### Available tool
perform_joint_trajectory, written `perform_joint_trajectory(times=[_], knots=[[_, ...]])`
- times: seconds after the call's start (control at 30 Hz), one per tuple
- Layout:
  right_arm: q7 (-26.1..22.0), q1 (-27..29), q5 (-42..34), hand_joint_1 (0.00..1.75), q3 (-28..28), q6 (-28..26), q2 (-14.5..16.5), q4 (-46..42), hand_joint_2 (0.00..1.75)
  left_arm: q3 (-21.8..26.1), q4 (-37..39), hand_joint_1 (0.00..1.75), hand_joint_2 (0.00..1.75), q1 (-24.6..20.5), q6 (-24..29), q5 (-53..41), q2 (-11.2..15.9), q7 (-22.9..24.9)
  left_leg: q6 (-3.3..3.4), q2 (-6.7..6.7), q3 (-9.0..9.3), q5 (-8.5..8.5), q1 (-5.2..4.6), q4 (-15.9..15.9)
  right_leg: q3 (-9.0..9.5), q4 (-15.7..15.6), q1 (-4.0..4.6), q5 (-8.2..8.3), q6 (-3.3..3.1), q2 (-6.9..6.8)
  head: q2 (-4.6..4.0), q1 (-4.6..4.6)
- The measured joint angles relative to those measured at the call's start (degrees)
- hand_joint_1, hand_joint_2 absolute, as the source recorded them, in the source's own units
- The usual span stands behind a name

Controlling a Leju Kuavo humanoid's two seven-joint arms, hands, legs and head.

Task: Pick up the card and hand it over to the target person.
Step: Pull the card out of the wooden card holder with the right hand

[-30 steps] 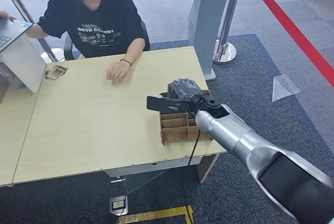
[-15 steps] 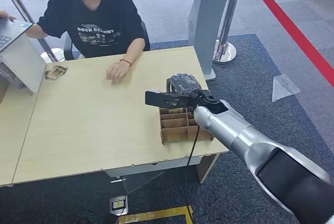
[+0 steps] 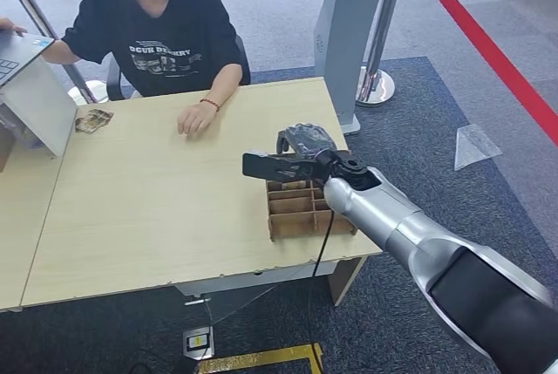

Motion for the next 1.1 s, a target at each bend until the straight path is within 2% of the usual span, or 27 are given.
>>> perform_joint_trajectory(times=[0.2,0.4,1.1], knots=[[0.03,0.17,0.01,1.13,0.05,0.11,-0.05,0.22,1.75,-0.09,-0.04,0.00,1.75,-0.01,-0.14,-0.05,0.00,0.04,0.02,-0.03,0.03,-0.02,0.01,0.01,0.04,-0.01,0.01,-0.02,0.00,-0.03,0.00,0.00],[0.06,0.36,0.04,1.12,0.11,0.10,-0.06,0.29,1.75,-0.15,-0.09,0.00,1.75,-0.04,-0.19,-0.11,-0.07,-0.01,0.02,-0.03,0.03,-0.01,0.01,0.01,0.04,-0.01,0.01,-0.02,0.00,-0.04,0.00,0.00],[0.05,0.31,-0.17,0.99,0.77,0.81,0.57,1.23,1.75,-0.01,0.05,0.00,1.75,0.17,-0.12,0.19,-0.13,-0.04,0.02,0.01,0.03,-0.02,0.01,0.02,0.03,0.00,0.01,-0.01,0.00,0.00,0.00,0.00]])
